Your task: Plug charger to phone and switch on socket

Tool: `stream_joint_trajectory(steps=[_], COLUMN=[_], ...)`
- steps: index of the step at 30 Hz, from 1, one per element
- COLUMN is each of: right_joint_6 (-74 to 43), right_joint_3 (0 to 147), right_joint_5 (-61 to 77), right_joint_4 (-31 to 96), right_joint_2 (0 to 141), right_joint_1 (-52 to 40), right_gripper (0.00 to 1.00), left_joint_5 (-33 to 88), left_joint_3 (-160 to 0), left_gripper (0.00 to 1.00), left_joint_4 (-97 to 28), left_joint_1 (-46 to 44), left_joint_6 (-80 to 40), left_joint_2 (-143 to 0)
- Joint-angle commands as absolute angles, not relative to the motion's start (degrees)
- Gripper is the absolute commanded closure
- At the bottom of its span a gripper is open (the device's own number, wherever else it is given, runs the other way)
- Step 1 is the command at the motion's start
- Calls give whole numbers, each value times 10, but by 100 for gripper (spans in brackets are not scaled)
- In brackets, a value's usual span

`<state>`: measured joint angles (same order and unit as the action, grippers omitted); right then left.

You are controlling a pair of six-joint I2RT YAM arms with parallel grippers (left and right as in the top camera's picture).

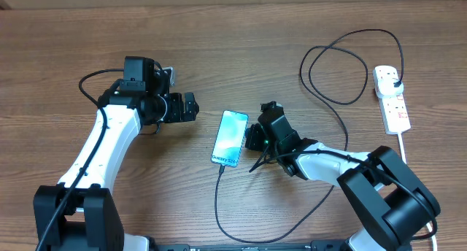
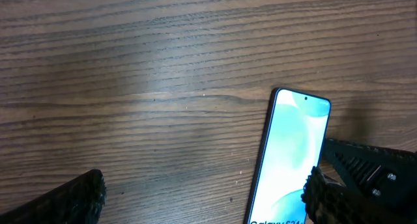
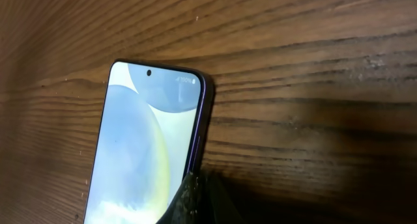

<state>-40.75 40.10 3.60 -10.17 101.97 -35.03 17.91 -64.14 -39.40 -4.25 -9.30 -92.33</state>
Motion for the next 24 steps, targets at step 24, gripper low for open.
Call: stream_joint_trajectory(steps=[24], right_joint_6=[-385], right_joint_3=[406], right_joint_5=[5], right_joint_4=[-53], right_joint_2=[980], right_joint_1=[-332], right_gripper=[86], left_joint_5=[174], left_joint_3=[-653], left_gripper=[0], left_joint_4=[-394], left_joint_1=[-41], left_joint_6=[-94], left_joint_2=[-910])
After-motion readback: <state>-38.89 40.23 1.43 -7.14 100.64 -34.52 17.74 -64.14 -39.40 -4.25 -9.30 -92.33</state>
